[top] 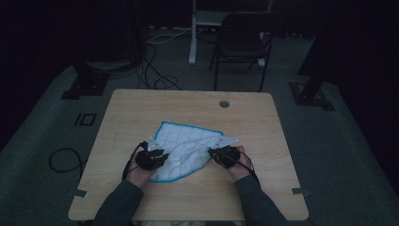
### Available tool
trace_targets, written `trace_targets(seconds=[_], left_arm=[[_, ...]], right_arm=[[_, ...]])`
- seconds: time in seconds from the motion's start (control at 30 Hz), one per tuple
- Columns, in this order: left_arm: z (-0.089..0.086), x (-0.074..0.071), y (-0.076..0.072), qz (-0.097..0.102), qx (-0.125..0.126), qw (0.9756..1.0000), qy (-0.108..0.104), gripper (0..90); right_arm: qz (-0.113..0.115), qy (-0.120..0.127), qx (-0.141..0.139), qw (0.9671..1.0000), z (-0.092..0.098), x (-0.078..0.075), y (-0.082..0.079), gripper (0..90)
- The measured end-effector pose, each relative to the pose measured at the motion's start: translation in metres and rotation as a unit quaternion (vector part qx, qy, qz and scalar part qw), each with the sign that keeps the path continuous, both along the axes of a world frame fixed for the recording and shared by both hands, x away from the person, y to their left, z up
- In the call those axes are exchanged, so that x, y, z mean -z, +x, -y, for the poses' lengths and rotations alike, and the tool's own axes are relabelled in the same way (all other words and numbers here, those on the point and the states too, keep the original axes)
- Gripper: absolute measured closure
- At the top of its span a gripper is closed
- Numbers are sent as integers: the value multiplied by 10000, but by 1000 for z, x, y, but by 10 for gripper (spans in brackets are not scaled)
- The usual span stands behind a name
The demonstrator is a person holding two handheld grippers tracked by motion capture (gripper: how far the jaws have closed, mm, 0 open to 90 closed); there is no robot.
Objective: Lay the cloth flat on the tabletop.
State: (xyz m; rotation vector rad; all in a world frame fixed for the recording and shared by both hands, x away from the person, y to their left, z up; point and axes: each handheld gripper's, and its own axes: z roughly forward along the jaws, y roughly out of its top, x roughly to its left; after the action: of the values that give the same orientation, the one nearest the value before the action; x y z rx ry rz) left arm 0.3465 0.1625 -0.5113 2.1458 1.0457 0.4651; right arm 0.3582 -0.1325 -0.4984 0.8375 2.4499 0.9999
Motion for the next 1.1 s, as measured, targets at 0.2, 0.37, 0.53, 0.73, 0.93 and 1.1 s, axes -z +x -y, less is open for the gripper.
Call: trace_targets(seconds=[0.2, 0.37, 0.53, 0.73, 0.93, 1.1], left_arm=[[38, -13, -6, 103, 611, 9981, -42, 694], [64, -9, -11, 14, 976, 9952, 21, 727], [94, 1, -22, -62, 1438, 9895, 90, 736], [102, 1, -31, -28, 1560, 9877, -83, 755], [109, 8, -28, -141, 1602, 9869, 152, 754], [107, 20, -23, -212, 1441, 9886, 382, 754]], right_arm=[[-186, 21, 35, 9998, -5, 11, 7, 892], [-315, 182, 46, 9993, -7, 18, 14, 892], [-449, 198, 49, 9988, -12, 23, 20, 892], [-525, 172, 87, 9984, -16, 27, 25, 892], [-589, 167, 121, 9981, -18, 29, 29, 890], [-602, 189, 151, 9979, -17, 29, 31, 869]])
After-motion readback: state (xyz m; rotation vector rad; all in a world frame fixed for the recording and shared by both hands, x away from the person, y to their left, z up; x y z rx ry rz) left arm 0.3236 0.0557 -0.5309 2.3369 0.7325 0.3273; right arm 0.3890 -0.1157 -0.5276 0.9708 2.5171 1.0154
